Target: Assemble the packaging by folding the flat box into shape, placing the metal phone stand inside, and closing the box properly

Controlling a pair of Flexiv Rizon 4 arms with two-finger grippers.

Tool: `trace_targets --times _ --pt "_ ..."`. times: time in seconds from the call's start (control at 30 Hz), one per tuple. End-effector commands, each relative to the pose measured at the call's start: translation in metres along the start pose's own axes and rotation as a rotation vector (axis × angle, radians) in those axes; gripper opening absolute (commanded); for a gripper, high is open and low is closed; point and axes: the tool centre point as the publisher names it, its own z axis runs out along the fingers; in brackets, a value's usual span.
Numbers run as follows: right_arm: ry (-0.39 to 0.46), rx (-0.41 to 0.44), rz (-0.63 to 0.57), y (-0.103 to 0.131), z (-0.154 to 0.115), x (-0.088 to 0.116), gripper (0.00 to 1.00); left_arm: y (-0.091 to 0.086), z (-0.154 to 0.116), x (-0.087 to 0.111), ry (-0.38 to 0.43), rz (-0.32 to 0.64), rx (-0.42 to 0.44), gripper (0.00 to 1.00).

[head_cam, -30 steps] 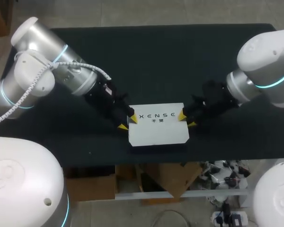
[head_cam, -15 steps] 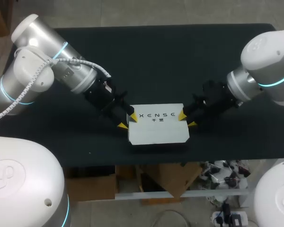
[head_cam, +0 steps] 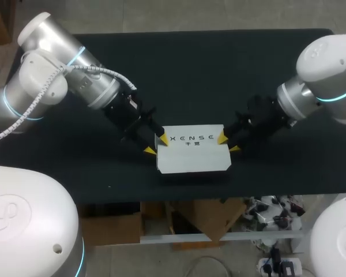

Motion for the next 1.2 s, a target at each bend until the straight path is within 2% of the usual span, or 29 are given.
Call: trace_targets --times 0.03,0.73,1.2 --pt "0.006 0.011 0.004 0.001 0.006 0.009 0.39 -0.003 0.007 0.011 -0.004 -0.008 -0.015 0.44" --pt "-0.012 0.046 0.033 -0.004 0.001 0.021 0.39 -0.001 0.002 0.017 -0.004 -0.044 -0.069 0.45" --pt "0.0 0.062 0.037 -0.002 0.011 0.014 0.4 0.001 0.005 0.011 0.001 -0.037 -0.059 0.45"
